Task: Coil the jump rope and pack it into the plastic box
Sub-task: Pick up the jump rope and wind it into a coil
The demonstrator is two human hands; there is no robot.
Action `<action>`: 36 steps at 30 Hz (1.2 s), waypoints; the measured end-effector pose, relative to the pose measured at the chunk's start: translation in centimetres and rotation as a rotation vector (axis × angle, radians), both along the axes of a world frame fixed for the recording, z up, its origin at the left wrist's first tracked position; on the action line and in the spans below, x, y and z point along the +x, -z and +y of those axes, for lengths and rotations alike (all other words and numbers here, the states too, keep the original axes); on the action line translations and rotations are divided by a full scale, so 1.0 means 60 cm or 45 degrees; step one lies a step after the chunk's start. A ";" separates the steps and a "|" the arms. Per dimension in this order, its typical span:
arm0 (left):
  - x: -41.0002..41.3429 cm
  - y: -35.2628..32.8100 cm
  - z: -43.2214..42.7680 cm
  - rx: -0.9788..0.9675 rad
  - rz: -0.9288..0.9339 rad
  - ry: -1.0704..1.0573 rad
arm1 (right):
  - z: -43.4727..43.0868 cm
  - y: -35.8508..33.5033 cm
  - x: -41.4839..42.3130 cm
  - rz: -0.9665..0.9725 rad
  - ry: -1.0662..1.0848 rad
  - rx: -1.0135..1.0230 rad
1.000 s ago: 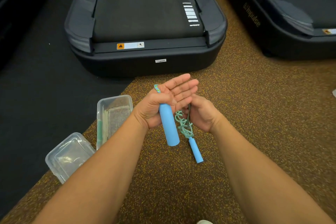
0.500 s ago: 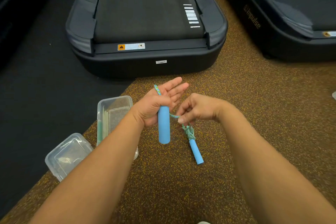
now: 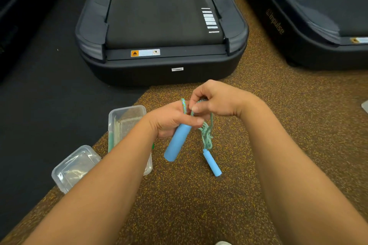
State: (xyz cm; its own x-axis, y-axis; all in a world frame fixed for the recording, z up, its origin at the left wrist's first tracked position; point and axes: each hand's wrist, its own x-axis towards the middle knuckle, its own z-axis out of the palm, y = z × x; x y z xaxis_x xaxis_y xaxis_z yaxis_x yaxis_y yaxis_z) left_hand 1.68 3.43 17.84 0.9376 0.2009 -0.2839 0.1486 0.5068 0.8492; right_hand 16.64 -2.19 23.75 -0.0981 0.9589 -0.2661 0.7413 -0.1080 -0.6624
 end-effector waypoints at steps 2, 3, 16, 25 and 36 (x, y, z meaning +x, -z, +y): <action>0.003 0.001 -0.007 -0.018 0.087 -0.028 | -0.002 -0.012 -0.005 0.035 0.008 0.042; 0.006 0.001 -0.012 -0.076 0.121 -0.063 | -0.003 -0.013 -0.006 0.067 0.013 0.065; -0.001 -0.027 -0.009 -0.198 -0.144 0.303 | -0.022 0.046 0.022 0.863 0.293 0.047; 0.014 -0.028 -0.005 -0.359 -0.356 -0.194 | -0.041 0.104 0.002 0.965 0.332 -0.244; 0.013 -0.020 -0.007 -0.246 -0.018 -0.344 | -0.032 0.029 0.022 0.488 0.039 -0.526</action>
